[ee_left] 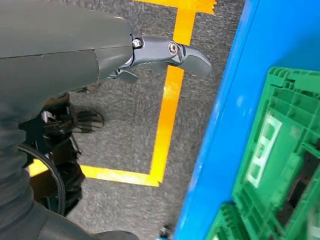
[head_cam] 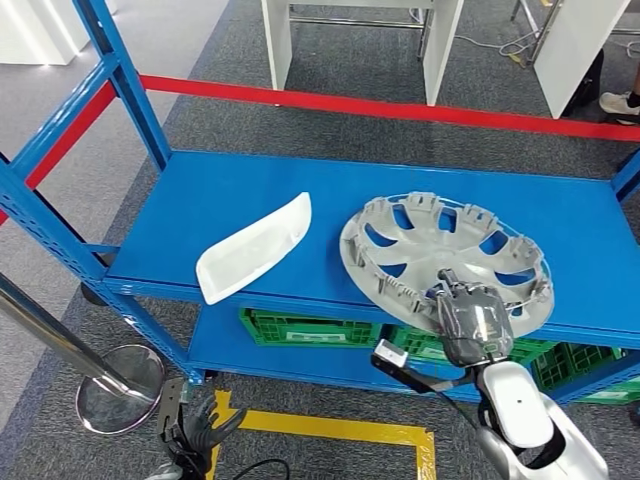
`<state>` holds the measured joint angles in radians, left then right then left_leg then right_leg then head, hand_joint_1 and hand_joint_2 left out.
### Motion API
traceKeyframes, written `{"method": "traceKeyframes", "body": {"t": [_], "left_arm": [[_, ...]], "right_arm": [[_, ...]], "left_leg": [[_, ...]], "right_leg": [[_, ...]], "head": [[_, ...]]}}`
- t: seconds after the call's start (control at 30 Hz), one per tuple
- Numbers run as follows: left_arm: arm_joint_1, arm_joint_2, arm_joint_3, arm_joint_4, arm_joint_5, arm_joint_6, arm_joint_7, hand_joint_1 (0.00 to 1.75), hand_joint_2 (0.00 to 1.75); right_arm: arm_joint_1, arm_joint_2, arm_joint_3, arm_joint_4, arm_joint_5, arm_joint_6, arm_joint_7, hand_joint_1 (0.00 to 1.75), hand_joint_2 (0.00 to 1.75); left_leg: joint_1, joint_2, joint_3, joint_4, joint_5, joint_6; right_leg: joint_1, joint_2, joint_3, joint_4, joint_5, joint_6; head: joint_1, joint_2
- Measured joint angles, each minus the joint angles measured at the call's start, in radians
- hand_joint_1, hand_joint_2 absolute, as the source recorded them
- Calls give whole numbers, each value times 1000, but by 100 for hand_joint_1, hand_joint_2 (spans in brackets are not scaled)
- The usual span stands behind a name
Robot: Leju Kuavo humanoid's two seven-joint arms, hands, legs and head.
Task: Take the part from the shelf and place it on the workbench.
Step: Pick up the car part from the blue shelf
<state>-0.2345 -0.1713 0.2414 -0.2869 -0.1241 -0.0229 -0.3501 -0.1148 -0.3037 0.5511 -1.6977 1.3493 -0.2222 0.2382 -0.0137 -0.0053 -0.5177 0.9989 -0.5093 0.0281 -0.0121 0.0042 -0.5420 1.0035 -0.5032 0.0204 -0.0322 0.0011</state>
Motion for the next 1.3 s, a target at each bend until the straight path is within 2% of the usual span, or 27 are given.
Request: {"method": "traceKeyframes", "body": {"t": [0.27,0.37,0.53,0.73,0.83,1.03,1.13,1.2,1.3], "left_arm": [[15,-1,32,0,32,-29,-56,0,175],[17,-1,38,0,35,-30,-59,0,175],[20,2,52,0,54,-34,-73,0,175],[12,14,56,0,48,-39,-82,0,175],[7,19,56,0,45,-38,-82,0,175],[3,24,57,0,42,-38,-82,0,175],[3,25,57,0,43,-38,-87,0,175],[3,25,57,0,49,-38,-100,0,175],[6,27,61,0,61,-28,-130,0,175]], "right_arm": [[171,0,7,-289,-125,-291,-219,175,175],[224,0,18,-363,-185,-353,-291,175,175],[268,-7,31,-441,-358,-422,-447,175,175],[244,-19,47,-453,-534,-446,-556,175,175],[238,-22,63,-456,-580,-461,-569,175,175],[234,-27,72,-456,-591,-462,-570,175,175],[247,-27,83,-462,-682,-450,-591,175,175],[280,-24,95,-485,-825,-422,-685,175,175],[339,-5,97,-544,-1042,-353,-893,175,175]], "left_leg": [[0,0,-2,0,0,0],[0,0,-3,0,0,0],[0,1,-2,0,0,0],[0,3,0,1,0,0],[0,3,0,1,0,0],[0,3,0,1,0,0],[0,3,0,1,0,0],[0,2,-1,1,0,0],[0,2,-3,1,-1,0]], "right_leg": [[0,-1,-1,0,-1,0],[0,-1,-2,0,-1,0],[0,1,-1,0,0,0],[0,4,-1,0,1,1],[0,4,-1,0,1,1],[0,5,-1,0,1,1],[0,4,-1,0,1,1],[0,3,-1,0,1,1],[0,3,-2,0,1,1]], "head": [[0,0],[0,0],[0,0],[0,0],[0,0],[0,0],[0,0],[0,0],[0,0]]}}
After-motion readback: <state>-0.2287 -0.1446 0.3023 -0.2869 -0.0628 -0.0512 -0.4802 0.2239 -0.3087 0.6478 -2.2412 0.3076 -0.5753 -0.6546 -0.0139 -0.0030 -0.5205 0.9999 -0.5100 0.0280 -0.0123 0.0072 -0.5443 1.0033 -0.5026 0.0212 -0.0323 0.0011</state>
